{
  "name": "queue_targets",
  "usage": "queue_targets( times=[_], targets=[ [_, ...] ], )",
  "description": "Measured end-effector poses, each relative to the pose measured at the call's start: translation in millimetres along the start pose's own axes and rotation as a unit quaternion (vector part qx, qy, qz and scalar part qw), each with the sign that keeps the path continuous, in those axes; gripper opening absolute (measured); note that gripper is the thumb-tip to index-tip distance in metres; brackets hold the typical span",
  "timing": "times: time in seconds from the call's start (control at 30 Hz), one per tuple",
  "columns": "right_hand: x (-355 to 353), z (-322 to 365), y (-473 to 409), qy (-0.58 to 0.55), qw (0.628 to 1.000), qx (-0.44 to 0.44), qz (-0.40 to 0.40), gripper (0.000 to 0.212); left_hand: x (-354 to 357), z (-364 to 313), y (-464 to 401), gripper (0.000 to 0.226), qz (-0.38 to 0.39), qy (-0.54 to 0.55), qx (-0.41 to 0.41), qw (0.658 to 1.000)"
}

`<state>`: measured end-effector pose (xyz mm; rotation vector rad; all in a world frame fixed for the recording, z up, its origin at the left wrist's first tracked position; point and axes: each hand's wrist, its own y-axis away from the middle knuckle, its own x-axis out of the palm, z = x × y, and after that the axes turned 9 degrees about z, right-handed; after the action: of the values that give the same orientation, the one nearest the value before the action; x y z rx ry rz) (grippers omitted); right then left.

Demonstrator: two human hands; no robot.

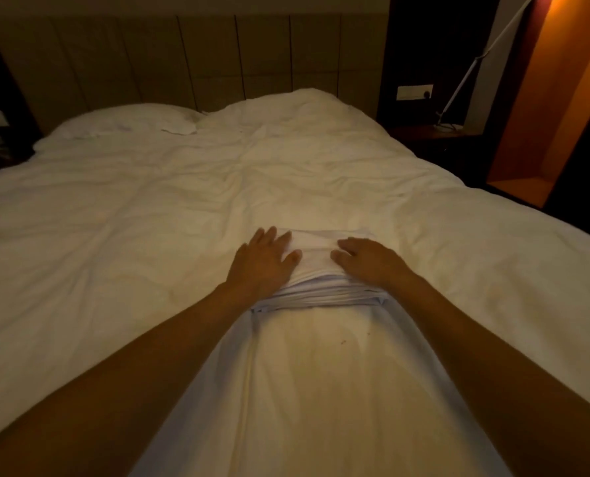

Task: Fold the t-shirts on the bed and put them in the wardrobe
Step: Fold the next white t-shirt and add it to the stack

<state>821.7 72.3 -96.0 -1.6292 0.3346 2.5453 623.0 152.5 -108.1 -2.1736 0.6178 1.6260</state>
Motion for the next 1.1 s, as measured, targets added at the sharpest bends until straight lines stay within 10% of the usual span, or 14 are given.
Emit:
queue_targets(
  times=[0.27, 0.57, 1.1],
  targets=[
    [16, 12, 25, 0.114, 0.993, 0.006, -0.019, 0.058, 3, 1, 18, 0.064, 0.101, 0.128, -0.076, 0.984],
    [17, 105, 126, -0.018, 0.983, -0.07, -0.167, 0.057, -78, -8, 146, 0.062, -0.075, 0.042, -0.062, 0.994],
    [85, 330, 350, -0.083, 0.975, -0.171, -0.112, 0.059, -147, 93, 467, 0.07, -0.196, 0.049, -0.178, 0.963]
  ],
)
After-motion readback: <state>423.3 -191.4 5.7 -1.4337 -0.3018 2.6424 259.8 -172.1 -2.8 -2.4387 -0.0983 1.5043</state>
